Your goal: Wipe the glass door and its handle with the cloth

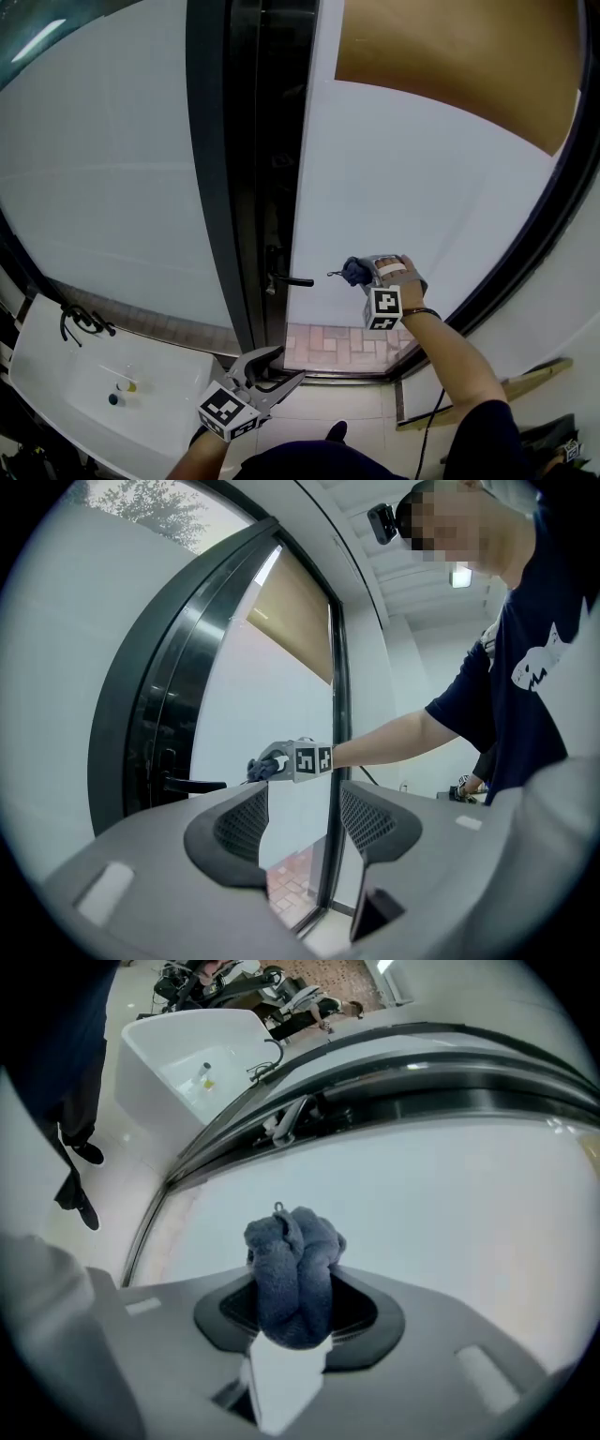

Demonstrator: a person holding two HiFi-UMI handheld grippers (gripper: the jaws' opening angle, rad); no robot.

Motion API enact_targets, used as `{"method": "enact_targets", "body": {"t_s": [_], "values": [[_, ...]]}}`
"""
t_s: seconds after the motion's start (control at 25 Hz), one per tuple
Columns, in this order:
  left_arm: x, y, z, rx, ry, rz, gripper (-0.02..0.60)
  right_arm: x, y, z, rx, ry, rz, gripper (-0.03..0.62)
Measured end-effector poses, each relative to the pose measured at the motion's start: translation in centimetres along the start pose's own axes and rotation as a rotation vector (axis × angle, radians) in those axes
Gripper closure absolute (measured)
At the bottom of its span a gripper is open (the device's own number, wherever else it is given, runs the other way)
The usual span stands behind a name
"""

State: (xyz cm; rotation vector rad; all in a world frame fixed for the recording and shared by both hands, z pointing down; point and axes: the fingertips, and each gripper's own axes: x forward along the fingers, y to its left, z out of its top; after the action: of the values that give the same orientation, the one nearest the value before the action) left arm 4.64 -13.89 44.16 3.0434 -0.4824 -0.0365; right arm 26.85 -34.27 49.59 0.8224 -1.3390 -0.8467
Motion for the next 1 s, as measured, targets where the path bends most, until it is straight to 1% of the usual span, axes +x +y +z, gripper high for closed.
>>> {"method": "enact_targets", "body": {"t_s": [0.16,0.24,0.32,0.4,0.48,0.6,0.68,0.76,0.84,0.92,1.0], "values": [[-0.2,0.3,0.1,0.003,-0.002,0.001,0.344,-1.4,0.8,-4.8,0.032,0.070,0.009,0.444],[-0.3,0.3,0.3,0.000,0.001,0.000,0.344,-1.9,0.9,-6.5,0.060,0.102,0.011,0.444],[-0.5,0.4,0.5,-0.003,0.004,0.001,0.344,-2.6,0.6,-6.8,0.123,0.106,0.014,0.444],[-0.6,0.5,0.4,-0.005,0.002,0.003,0.344,-3.1,0.0,-5.7,0.234,0.060,0.025,0.444],[-0.7,0.7,0.1,-0.004,0.000,0.004,0.344,-3.7,-1.2,-3.2,0.384,-0.032,0.041,0.444],[-0.9,0.9,-0.1,-0.004,-0.001,0.011,0.344,-4.6,-4.1,2.5,0.616,-0.216,0.087,0.444],[-1.1,1.0,-0.1,-0.009,0.003,0.016,0.344,-4.9,-5.9,6.9,0.721,-0.333,0.131,0.444],[-1.3,1.0,-0.1,-0.009,0.006,0.021,0.344,-4.7,-7.1,11.1,0.779,-0.419,0.180,0.444],[-1.6,1.0,-0.1,-0.008,0.006,0.028,0.344,-3.9,-7.7,14.8,0.816,-0.464,0.232,0.444],[-1.9,1.1,-0.2,-0.009,0.004,0.036,0.344,-2.7,-7.9,17.5,0.862,-0.479,0.280,0.444],[-2.4,1.2,0.0,-0.010,0.006,0.050,0.344,-1.2,-7.8,19.2,0.909,-0.471,0.317,0.444]]}}
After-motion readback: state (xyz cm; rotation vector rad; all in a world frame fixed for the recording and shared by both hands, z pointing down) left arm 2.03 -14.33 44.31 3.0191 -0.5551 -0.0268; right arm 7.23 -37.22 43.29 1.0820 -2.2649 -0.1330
